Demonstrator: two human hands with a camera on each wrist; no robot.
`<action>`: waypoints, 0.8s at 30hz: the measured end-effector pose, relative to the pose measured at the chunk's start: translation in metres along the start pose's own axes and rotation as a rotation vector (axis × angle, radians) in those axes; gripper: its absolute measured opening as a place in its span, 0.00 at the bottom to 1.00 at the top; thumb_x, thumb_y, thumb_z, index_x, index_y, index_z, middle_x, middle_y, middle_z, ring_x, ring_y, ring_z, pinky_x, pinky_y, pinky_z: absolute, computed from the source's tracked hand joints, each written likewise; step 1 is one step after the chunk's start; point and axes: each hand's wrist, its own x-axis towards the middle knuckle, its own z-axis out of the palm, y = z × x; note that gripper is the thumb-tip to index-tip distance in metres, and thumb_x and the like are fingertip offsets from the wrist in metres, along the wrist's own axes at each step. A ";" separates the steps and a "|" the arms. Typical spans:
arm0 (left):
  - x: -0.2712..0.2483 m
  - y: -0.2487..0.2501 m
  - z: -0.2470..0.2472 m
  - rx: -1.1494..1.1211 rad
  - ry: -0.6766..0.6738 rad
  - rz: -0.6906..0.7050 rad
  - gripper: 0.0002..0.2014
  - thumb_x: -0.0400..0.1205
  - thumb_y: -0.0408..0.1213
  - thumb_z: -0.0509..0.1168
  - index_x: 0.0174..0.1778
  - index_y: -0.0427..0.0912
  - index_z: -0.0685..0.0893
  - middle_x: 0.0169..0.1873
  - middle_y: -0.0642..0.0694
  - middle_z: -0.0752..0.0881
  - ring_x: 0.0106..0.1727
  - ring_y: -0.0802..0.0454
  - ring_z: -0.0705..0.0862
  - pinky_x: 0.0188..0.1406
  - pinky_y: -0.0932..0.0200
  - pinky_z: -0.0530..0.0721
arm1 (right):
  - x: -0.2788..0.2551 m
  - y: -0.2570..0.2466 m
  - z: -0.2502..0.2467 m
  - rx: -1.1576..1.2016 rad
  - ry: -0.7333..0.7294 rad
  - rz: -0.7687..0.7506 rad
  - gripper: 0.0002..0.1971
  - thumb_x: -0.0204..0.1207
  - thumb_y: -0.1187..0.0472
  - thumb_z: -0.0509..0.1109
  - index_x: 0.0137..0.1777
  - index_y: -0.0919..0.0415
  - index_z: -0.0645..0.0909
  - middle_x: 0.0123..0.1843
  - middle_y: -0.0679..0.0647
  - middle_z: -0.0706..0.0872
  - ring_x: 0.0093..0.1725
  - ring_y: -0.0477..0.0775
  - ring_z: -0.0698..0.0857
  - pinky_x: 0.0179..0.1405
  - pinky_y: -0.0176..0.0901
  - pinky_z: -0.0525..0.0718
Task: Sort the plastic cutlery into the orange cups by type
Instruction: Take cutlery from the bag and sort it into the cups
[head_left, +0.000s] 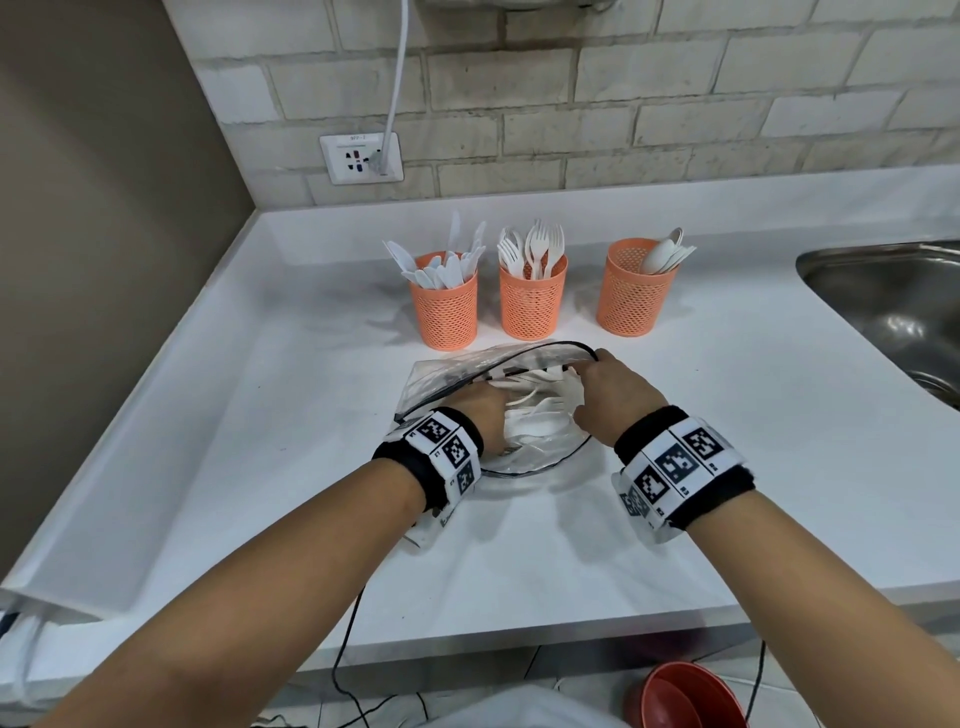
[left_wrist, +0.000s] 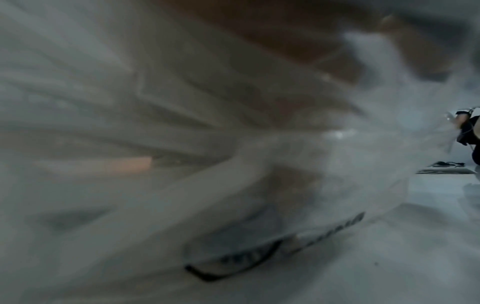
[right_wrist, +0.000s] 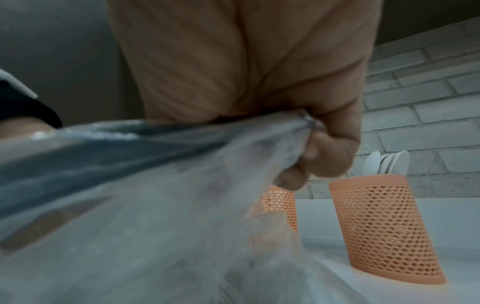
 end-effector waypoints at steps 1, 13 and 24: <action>-0.001 0.000 0.000 -0.005 0.006 0.014 0.23 0.75 0.39 0.70 0.66 0.42 0.80 0.59 0.39 0.84 0.59 0.41 0.84 0.56 0.53 0.85 | 0.000 -0.002 0.000 -0.008 -0.004 -0.004 0.22 0.73 0.71 0.64 0.68 0.65 0.73 0.64 0.62 0.74 0.59 0.64 0.82 0.57 0.50 0.81; -0.010 -0.013 -0.016 -0.242 -0.058 -0.003 0.38 0.73 0.45 0.74 0.77 0.40 0.66 0.72 0.41 0.75 0.71 0.44 0.75 0.65 0.59 0.72 | 0.000 -0.005 0.001 -0.008 -0.014 -0.034 0.24 0.71 0.73 0.63 0.69 0.63 0.73 0.64 0.60 0.75 0.59 0.64 0.82 0.55 0.51 0.82; -0.011 -0.018 -0.028 -0.368 -0.136 -0.091 0.43 0.74 0.40 0.74 0.81 0.39 0.57 0.79 0.42 0.67 0.79 0.45 0.67 0.75 0.57 0.64 | 0.001 -0.008 0.000 -0.016 -0.018 -0.053 0.26 0.72 0.73 0.63 0.71 0.62 0.72 0.65 0.60 0.74 0.61 0.64 0.81 0.55 0.49 0.80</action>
